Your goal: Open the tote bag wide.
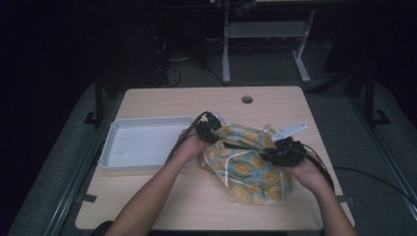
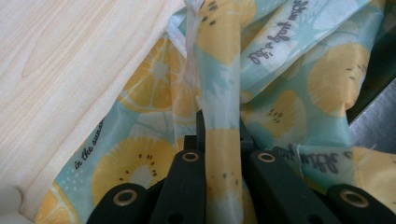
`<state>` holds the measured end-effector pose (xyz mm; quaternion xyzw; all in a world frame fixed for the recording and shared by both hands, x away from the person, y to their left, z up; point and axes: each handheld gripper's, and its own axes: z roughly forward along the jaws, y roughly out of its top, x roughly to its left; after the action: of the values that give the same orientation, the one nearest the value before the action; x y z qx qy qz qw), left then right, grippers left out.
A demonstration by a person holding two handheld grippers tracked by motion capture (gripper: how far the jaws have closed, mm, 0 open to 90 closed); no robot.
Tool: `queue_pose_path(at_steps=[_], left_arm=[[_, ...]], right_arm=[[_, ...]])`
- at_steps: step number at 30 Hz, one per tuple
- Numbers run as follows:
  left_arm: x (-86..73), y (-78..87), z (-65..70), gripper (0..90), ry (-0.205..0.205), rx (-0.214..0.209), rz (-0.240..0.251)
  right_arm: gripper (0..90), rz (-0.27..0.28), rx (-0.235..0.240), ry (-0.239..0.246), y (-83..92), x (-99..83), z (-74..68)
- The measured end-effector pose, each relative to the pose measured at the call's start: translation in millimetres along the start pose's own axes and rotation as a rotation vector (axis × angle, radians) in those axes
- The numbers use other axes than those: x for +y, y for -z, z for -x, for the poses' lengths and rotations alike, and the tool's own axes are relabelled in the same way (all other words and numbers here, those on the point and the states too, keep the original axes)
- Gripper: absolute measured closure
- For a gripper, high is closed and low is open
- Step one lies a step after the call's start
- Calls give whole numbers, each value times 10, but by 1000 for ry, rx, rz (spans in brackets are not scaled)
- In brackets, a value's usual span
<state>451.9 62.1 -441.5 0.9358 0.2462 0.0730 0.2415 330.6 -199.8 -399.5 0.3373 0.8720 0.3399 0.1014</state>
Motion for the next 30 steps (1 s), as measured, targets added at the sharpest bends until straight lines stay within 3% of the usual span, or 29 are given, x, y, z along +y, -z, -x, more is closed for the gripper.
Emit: queue_pose_path(at_steps=[1, 7, 11, 15, 16, 22, 25, 27, 30], left_arm=[[-1, 2, -2, 873, -1, -1, -1], [-7, -3, -14, 857, 14, -14, 1], [-17, 55, -67, 729, 53, -33, 29], [-13, 230, -143, 639, 122, -63, 108], [-8, 287, -164, 614, 118, -70, 116], [45, 573, -198, 486, 179, -140, 230], [72, 668, -73, 505, 147, -169, 223], [71, 702, 41, 498, 104, -167, 182], [48, 693, 171, 471, 85, -162, 150]], right_arm=[[882, -4, 10, 8, 0, -6, -13], [889, -13, 105, 84, 102, -87, -202], [889, -66, 147, 93, 13, -216, -301], [889, -113, 162, 95, -123, -274, -328], [890, -120, 161, 100, -142, -274, -325], [890, -99, 166, 88, -140, -232, -333], [890, -99, 167, 84, -131, -218, -338], [889, -99, 164, 82, -130, -217, -335], [890, -96, 166, 83, -129, -217, -338]])
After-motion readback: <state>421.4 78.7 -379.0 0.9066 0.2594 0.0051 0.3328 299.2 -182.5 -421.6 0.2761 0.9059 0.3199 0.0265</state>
